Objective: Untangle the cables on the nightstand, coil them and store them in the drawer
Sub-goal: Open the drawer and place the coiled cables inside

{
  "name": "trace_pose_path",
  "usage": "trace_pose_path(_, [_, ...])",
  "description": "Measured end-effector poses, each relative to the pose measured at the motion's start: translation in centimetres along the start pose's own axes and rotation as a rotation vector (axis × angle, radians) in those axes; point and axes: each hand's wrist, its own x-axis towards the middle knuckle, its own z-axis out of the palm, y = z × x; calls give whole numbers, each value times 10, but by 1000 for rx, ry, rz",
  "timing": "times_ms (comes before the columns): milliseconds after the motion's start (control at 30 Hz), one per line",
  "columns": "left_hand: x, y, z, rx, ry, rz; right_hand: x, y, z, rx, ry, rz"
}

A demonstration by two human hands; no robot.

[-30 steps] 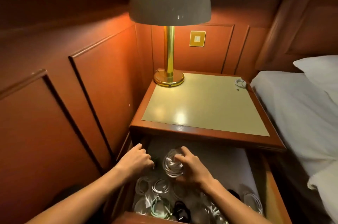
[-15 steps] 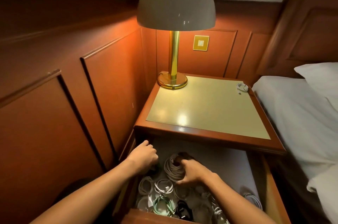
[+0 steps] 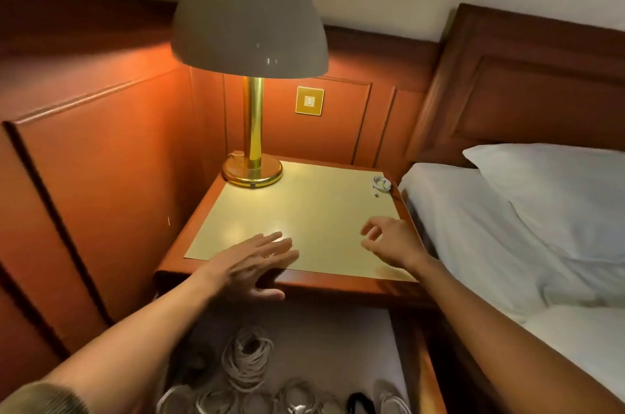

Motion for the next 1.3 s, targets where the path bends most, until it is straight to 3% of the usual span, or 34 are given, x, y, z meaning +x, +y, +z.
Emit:
trace_pose_path(100, [3,-12,10,-55,-36,-23,51,21,4,-33,101,72])
trace_pose_path(433, [8,-19,24,-134,81,19,189,59,49,-152,353,269])
trace_pose_path(600, [10,-21,29,-118,119,27,227,69,53,-221,254,309])
trace_pose_path(833, [9,-21,28,-110,128,29,238,67,50,-410,328,387])
trace_pose_path(900, [10,-21,28,-98,124,36,231,63,44,-370,334,403])
trace_pose_path(1067, [7,-18,24,-82,69,9,182,57,31,0,282,336])
trace_pose_path(1233, [4,-14,18,-44,37,-15,54,11,15,396,186,220])
trace_pose_path(1300, [2,-12,16,-28,31,-25,5,-2,14,406,155,151])
